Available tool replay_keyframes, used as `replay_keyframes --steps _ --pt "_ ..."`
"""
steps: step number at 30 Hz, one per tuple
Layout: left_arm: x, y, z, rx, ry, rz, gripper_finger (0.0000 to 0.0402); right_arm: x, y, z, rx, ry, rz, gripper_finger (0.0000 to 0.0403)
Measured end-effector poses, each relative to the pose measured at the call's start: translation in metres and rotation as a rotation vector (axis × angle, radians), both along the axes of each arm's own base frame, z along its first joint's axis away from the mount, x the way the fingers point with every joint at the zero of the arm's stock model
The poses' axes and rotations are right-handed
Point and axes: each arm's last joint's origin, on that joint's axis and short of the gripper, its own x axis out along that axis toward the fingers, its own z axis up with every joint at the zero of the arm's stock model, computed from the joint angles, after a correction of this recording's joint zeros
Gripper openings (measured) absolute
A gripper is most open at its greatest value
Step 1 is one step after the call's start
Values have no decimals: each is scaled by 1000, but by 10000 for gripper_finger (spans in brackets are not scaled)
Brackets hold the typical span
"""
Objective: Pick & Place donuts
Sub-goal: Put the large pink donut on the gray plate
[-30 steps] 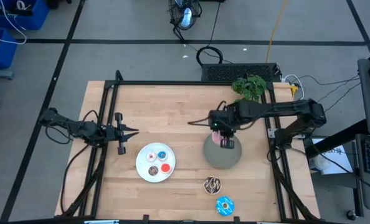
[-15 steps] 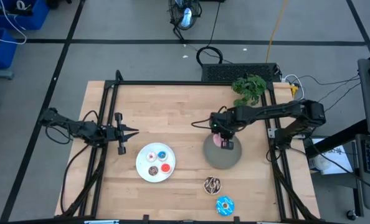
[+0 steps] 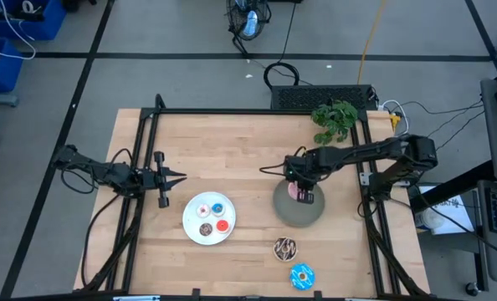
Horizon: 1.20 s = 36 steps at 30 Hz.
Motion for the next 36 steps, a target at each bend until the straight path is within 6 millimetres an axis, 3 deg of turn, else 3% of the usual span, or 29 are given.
replay_keyframes --steps 10,20,24,36 --pt "0 0 0 0 2 0 42 -5 0 -11 -3 7 12 23" --pt "0 0 0 9 3 1 42 -4 0 -11 -4 -1 -2 141" --pt "0 0 0 9 3 1 42 -3 0 -9 -8 -3 18 169" --pt "0 0 -1 9 7 0 42 7 -1 17 -10 -12 29 172"
